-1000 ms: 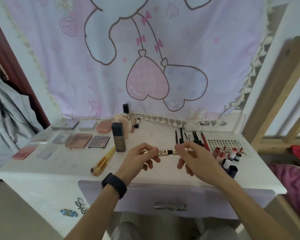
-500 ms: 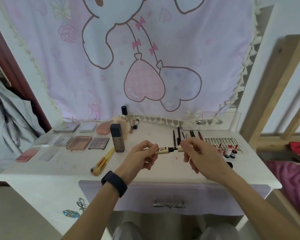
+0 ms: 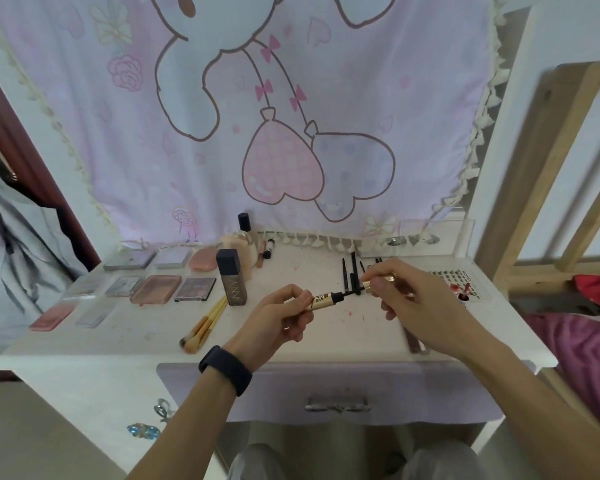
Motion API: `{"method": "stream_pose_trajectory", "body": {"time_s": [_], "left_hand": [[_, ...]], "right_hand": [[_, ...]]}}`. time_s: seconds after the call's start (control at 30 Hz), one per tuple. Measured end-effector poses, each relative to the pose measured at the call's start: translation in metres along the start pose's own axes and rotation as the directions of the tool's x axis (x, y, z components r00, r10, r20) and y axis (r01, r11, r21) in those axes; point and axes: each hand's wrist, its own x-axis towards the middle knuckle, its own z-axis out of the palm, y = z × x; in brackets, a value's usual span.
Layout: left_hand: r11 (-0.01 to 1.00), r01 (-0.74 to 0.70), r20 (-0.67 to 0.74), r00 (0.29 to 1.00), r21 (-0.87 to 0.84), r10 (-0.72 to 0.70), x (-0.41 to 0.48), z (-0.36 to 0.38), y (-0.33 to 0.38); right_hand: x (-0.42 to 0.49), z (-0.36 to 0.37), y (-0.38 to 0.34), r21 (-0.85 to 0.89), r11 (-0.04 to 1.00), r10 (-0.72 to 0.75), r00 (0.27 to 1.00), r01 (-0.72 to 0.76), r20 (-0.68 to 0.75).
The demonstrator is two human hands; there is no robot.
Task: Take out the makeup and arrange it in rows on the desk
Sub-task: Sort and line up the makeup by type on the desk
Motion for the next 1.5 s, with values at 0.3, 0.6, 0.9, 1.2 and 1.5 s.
{"method": "stream_pose_trajectory", "body": {"time_s": [0.3, 0.6, 0.9, 1.2, 1.5], "left_hand": [[0.965, -0.088, -0.062, 0.992, 0.247, 0.106, 0.006, 0.003, 0.005], [0.937, -0.159, -0.027, 0.984, 0.312, 0.176, 0.006, 0.004, 0.006], [0.921, -0.208, -0.039, 0.972, 0.328, 0.233, 0.01, 0.004, 0.005], [0.982, -0.139, -0.035, 0.989, 0.129, 0.145, 0.014, 0.001, 0.002], [0.997, -0.037, -0.093, 0.995, -0.072, 0.03, 0.016, -0.015, -0.009]], "right_hand": [[-0.008, -0.008, 0.0, -0.175, 0.984, -0.045, 0.998, 0.036, -0.049], [-0.002, -0.01, 0.004, -0.124, 0.985, 0.113, 0.989, -0.124, -0.097], [-0.002, -0.007, 0.008, -0.14, 0.981, 0.108, 0.98, -0.132, -0.168], [-0.011, -0.003, 0.001, -0.185, 0.983, -0.045, 0.978, 0.006, -0.206], [-0.007, -0.024, -0.002, -0.196, 0.981, -0.054, 0.956, -0.004, -0.289]]}}
